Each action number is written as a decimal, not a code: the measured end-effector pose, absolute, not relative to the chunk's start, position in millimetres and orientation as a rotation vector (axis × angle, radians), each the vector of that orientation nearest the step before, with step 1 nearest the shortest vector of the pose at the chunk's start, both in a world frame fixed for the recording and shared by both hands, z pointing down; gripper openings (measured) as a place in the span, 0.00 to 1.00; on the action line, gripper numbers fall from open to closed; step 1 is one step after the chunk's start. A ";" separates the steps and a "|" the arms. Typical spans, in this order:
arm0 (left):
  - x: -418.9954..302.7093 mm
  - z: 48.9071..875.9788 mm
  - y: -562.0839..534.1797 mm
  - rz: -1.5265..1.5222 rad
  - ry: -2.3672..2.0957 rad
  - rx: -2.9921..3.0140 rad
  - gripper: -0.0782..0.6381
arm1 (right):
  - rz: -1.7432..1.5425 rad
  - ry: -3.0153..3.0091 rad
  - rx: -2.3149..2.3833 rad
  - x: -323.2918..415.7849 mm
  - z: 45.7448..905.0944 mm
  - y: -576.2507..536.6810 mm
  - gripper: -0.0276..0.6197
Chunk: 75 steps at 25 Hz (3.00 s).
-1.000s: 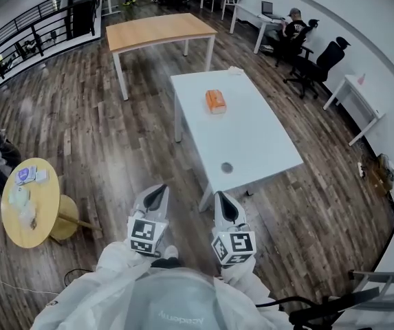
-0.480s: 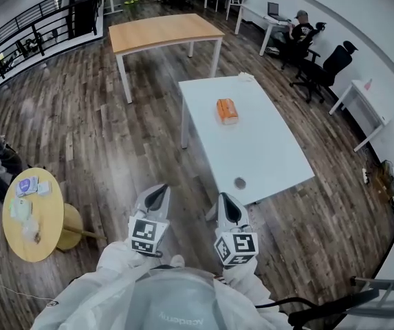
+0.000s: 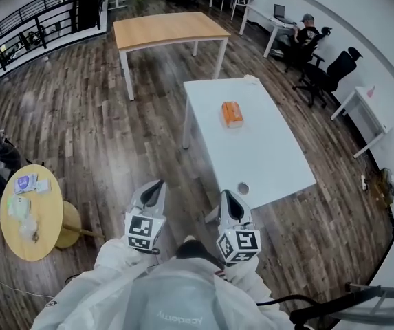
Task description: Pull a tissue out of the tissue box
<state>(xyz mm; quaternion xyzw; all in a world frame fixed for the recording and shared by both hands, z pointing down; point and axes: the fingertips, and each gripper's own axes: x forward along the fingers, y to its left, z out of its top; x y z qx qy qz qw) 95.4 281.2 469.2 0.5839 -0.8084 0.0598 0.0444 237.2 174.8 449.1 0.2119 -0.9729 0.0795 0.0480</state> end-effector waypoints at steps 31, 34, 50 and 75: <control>-101.8 479.9 116.9 0.243 -2.511 1.676 0.11 | 0.274 -2.983 0.503 20.6 457.1 -2.3 0.05; -114.5 484.4 105.7 0.237 -2.503 1.662 0.11 | 0.284 -2.966 0.497 9.6 463.5 -12.2 0.05; -171.0 489.9 43.0 0.286 -2.446 1.678 0.11 | 0.354 -2.929 0.504 -50.5 479.9 -69.6 0.05; -187.7 490.7 -58.7 0.365 -2.252 1.950 0.11 | 0.436 -2.870 0.827 -41.2 491.0 -136.5 0.05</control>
